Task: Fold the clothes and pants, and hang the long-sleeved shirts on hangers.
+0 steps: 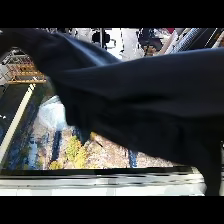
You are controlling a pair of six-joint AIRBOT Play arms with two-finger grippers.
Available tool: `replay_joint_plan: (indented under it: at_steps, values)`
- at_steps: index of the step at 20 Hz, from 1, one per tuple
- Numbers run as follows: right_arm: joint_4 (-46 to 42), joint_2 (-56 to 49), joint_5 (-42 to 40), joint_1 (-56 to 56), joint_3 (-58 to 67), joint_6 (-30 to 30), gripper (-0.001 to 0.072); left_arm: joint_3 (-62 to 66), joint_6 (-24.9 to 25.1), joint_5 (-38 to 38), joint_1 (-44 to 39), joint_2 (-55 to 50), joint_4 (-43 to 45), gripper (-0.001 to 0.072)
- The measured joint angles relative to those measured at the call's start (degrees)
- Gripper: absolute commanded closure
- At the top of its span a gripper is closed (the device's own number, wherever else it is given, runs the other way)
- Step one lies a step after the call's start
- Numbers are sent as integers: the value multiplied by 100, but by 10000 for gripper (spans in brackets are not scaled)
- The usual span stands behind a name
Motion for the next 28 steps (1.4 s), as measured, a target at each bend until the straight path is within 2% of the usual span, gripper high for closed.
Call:
replay_joint_plan:
  at_steps: [4,8,10,13,15,17,19,21,26,28]
  values:
    - [-262,-590,809,-2,149,-85,702,-323,-313,85,-2,101,984,694]
    - [-387,-1698,1436,-33,-763,-13,702,-1902,-485,164,-2,-315,1685,694]
    - [-323,-2459,1104,-232,-1620,181,702,-2811,-420,573,0,-717,1871,694]
    - [-15,-3707,72,-831,-2570,680,701,-3648,-361,1860,2,-1635,2079,694]
    - [544,-4476,-424,-1211,-2789,785,701,-3711,-323,2557,0,-2380,2013,694]
    - [1217,-4977,-658,-1425,-2844,608,701,-3445,-313,2868,-20,-3073,1961,695]
    - [1659,-5163,-643,-1543,-2800,372,701,-3073,-302,2796,-13,-3558,1934,695]
    - [1910,-5125,-179,-1644,-2734,157,701,-2796,-297,2350,83,-3794,2085,695]
    - [2671,-4706,1967,-1655,-2763,-514,700,-2566,-297,789,461,-3971,2964,694]
    - [3027,-4640,2573,-1488,-3038,-643,700,-2542,-297,306,479,-4048,3458,694]
